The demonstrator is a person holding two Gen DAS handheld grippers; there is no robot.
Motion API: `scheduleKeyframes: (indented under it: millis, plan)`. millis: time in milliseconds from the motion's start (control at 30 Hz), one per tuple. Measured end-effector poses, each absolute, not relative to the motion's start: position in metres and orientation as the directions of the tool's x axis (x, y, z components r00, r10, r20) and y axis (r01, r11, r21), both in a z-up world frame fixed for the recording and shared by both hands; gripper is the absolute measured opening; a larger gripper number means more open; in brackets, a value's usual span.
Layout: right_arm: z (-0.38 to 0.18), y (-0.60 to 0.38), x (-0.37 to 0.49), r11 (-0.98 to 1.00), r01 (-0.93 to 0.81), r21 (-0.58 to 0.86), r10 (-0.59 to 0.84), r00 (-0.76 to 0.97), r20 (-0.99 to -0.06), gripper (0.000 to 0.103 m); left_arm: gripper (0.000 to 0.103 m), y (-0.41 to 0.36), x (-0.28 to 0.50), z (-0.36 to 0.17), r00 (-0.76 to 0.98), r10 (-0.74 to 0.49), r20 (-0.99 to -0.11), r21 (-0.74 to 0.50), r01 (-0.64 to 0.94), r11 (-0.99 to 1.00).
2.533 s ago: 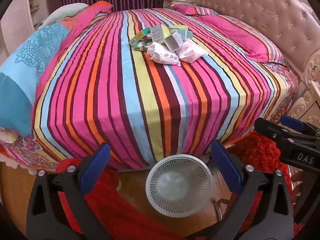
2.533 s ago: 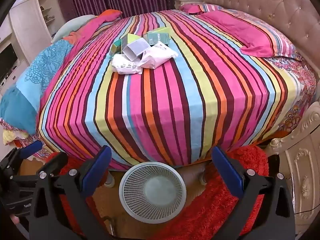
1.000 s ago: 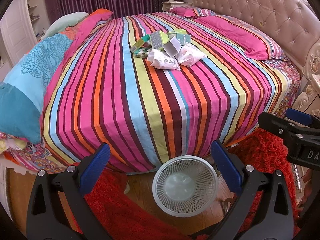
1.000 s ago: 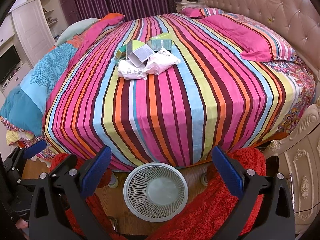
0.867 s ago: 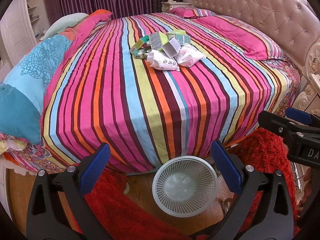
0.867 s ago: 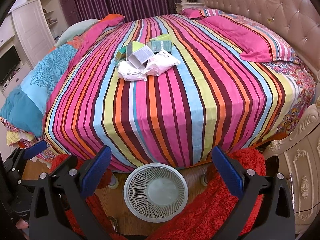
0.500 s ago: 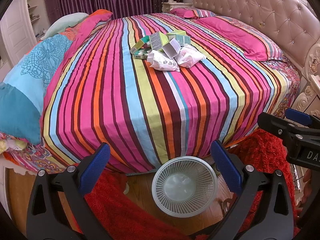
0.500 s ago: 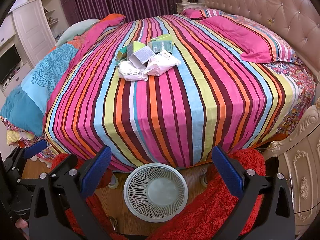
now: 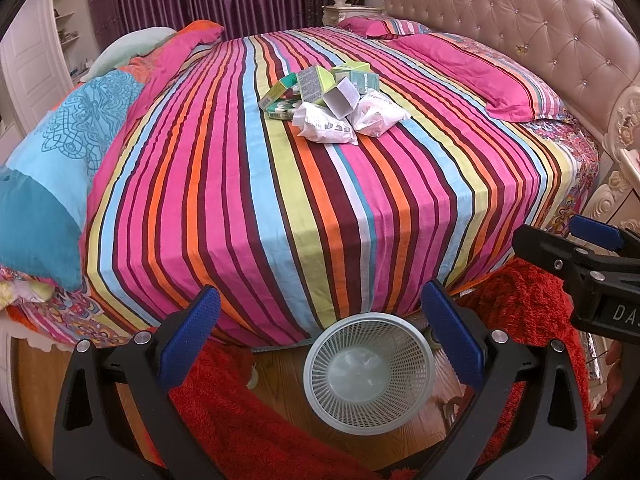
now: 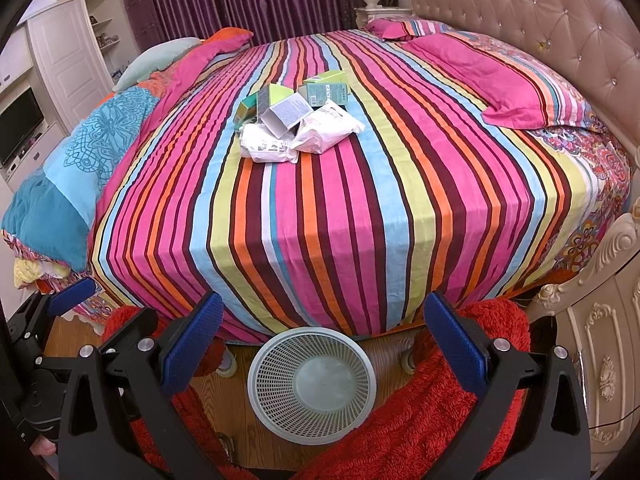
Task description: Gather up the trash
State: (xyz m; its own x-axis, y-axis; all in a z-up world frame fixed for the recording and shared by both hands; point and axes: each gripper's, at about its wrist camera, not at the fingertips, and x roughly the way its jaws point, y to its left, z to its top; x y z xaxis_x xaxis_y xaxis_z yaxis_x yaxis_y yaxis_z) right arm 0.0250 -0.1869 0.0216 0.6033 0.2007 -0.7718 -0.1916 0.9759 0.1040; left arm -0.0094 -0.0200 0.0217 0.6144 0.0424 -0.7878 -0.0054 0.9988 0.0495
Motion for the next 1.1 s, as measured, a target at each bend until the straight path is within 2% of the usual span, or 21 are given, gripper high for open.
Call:
scheduleKeyframes:
  millis: [533,1100]
  plan:
    - [0.025,-0.186,0.023,0.973,-0.208,0.096,0.207,0.615,-0.761,0.096,0.098,-0.018,-0.008,0.023,0.614,0.034,-0.788,0.041,-0.004,0.999]
    - [0.007,-0.186,0.032,0.965,-0.229,0.131,0.245,0.59,-0.77,0.096,0.098,-0.004,0.008,0.0,0.566,0.035,-0.823,0.023,-0.028,0.999]
